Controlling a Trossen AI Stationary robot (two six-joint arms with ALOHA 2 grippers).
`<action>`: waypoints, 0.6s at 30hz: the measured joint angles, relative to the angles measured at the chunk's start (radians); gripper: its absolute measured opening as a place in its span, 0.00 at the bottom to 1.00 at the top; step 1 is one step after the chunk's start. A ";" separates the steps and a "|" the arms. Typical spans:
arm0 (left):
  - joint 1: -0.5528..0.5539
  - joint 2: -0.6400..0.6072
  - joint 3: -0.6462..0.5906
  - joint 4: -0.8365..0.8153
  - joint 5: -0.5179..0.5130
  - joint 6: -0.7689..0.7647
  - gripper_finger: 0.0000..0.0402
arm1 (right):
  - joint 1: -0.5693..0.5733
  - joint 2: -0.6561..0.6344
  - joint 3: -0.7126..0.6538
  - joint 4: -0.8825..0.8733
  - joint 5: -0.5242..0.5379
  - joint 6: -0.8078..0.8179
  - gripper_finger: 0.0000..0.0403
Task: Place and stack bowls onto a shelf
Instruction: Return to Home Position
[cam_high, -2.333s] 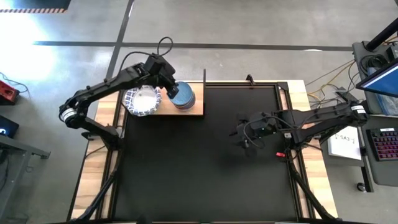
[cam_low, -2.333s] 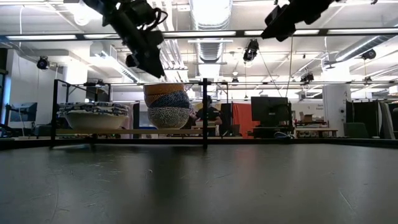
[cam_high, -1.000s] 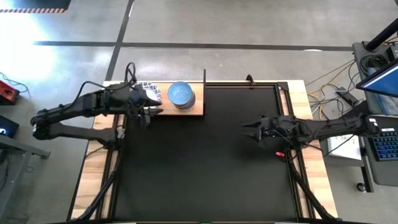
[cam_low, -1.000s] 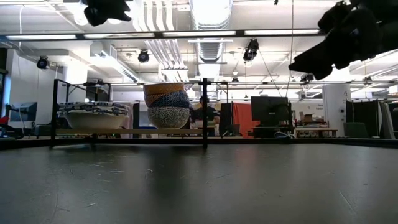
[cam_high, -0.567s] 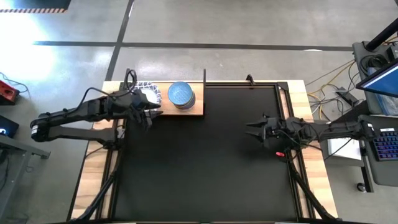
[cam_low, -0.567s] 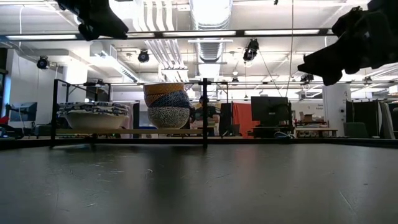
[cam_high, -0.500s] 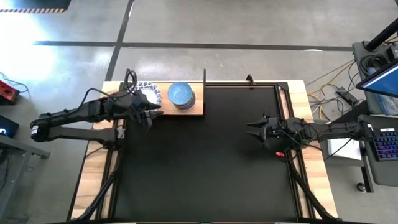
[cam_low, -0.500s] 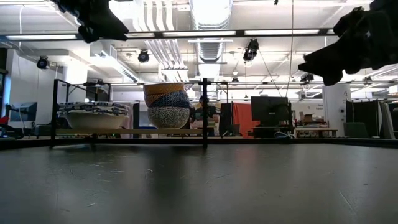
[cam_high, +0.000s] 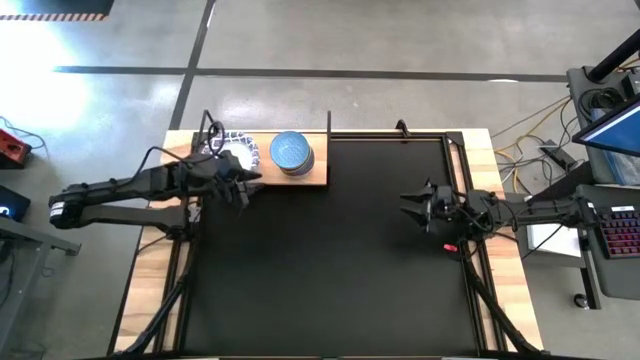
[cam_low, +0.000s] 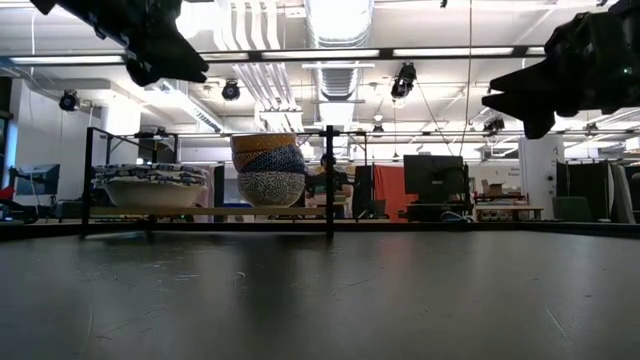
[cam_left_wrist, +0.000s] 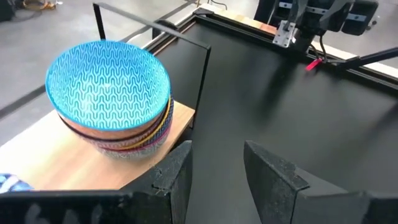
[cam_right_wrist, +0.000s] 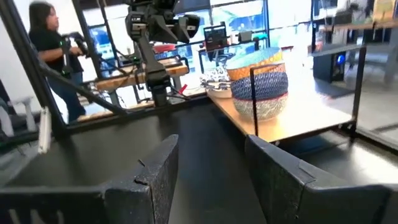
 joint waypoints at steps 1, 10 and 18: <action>0.000 0.000 -0.004 0.000 0.000 -0.015 0.31 | 0.000 0.001 0.000 0.000 0.000 0.022 0.43; -0.007 -0.001 -0.069 0.050 0.008 -0.074 0.31 | 0.000 0.005 0.000 -0.004 0.006 0.053 0.43; -0.007 -0.005 -0.211 0.275 0.063 -0.014 0.31 | 0.000 0.006 0.000 -0.004 0.006 0.054 0.43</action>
